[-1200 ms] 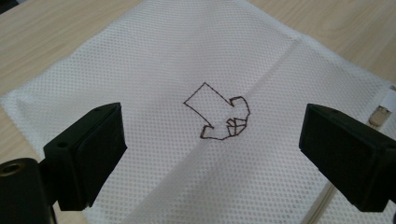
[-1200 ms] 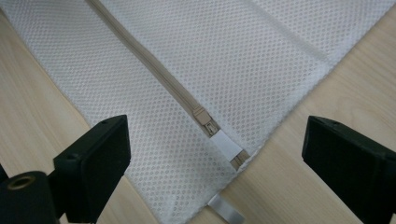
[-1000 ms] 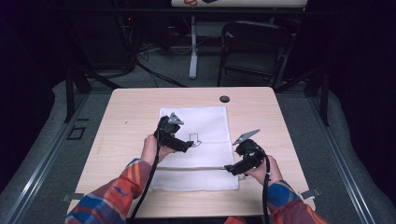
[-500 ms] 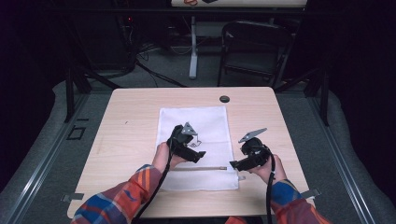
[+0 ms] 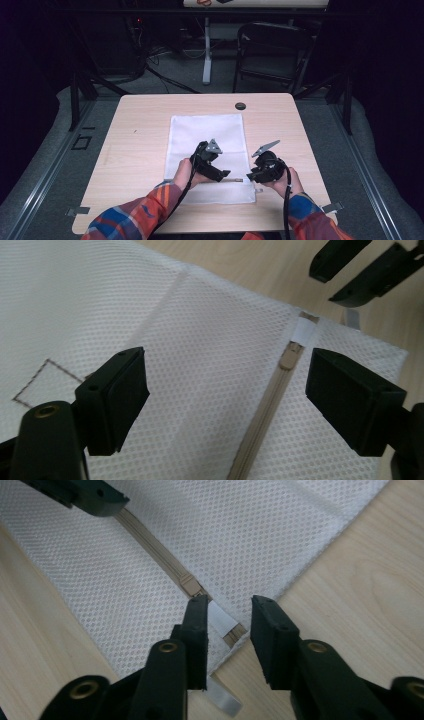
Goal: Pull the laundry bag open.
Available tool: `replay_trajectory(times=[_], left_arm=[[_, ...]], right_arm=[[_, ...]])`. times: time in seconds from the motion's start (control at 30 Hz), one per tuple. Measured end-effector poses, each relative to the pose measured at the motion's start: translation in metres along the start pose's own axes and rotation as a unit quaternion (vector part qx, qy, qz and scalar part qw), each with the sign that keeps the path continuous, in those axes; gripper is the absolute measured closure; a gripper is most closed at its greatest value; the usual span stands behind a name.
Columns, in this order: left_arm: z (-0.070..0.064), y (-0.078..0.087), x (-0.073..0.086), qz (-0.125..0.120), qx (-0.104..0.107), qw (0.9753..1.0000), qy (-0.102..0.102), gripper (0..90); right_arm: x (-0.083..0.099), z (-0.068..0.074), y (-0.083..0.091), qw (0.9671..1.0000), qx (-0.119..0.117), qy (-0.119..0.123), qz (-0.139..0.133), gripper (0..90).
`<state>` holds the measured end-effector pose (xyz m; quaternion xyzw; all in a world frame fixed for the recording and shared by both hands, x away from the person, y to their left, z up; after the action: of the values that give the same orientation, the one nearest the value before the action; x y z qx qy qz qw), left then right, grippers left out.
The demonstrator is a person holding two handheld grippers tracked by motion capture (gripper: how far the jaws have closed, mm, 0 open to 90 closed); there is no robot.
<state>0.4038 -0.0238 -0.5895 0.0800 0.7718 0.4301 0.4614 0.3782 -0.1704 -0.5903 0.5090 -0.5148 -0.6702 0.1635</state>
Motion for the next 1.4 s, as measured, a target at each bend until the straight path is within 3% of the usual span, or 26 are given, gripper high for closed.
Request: replay_trajectory(times=[0.07,0.17,0.27,0.33,0.53,0.63,0.87,0.9,1.0,1.1,1.13,1.23,1.4], left_arm=[[-0.004,-0.003,0.001,0.007,0.000,0.9999,-0.011,21.3],[-0.013,-0.010,0.002,0.008,0.021,0.9996,-0.019,27.0],[-0.018,-0.014,0.002,0.006,0.023,0.9994,-0.026,36.9],[-0.023,-0.020,0.004,0.012,0.030,0.9988,-0.037,43.1],[-0.031,-0.027,0.007,0.026,0.052,0.9968,-0.055,56.9],[-0.032,-0.032,0.009,0.033,0.058,0.9961,-0.058,59.6],[-0.033,-0.042,0.013,0.050,0.063,0.9949,-0.061,64.6],[-0.033,-0.042,0.013,0.050,0.063,0.9949,-0.061,64.5],[-0.034,-0.048,0.015,0.055,0.058,0.9945,-0.068,65.8],[-0.037,-0.050,0.016,0.061,0.044,0.9937,-0.083,71.0],[-0.038,-0.051,0.015,0.060,0.051,0.9929,-0.089,73.6],[-0.040,-0.053,0.016,0.058,0.043,0.9927,-0.096,79.4],[-0.040,-0.054,0.015,0.058,0.053,0.9934,-0.083,78.8]], right_arm=[[0.000,0.002,-0.003,1.0000,-0.006,0.002,0.005,77.0],[0.000,0.004,-0.008,0.9999,-0.008,0.007,0.012,82.6],[0.001,0.006,-0.013,0.9998,-0.009,0.009,0.015,89.3],[0.001,0.005,-0.016,0.9996,-0.005,0.019,0.020,90.0],[0.001,0.006,-0.022,0.9996,-0.009,0.013,0.025,90.0],[0.005,0.005,-0.025,0.9989,-0.009,0.019,0.041,90.0],[0.007,0.006,-0.033,0.9997,-0.013,-0.001,0.021,90.0],[0.008,0.005,-0.033,0.9996,-0.014,0.005,0.026,90.0],[0.009,0.005,-0.035,0.9994,-0.012,0.007,0.032,90.0],[0.010,0.006,-0.036,0.9995,-0.010,-0.006,0.030,90.0],[0.009,0.006,-0.036,0.9996,-0.012,-0.012,0.025,90.0],[0.010,0.006,-0.036,0.9996,-0.011,-0.014,0.024,90.0],[0.011,0.005,-0.037,0.9993,-0.012,-0.032,0.017,90.0]])
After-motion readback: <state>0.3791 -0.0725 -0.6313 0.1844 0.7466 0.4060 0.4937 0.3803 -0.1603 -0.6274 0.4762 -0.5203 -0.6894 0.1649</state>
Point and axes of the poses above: each handheld gripper's, and its own axes: y roughly backward along the jaws, x roughly out of its underside, z roughly to its left, the point moved 8 cm from there along -y, roughly forward along the jaws, and after that the axes turned 14 degrees about y, right-handed, at the moved point
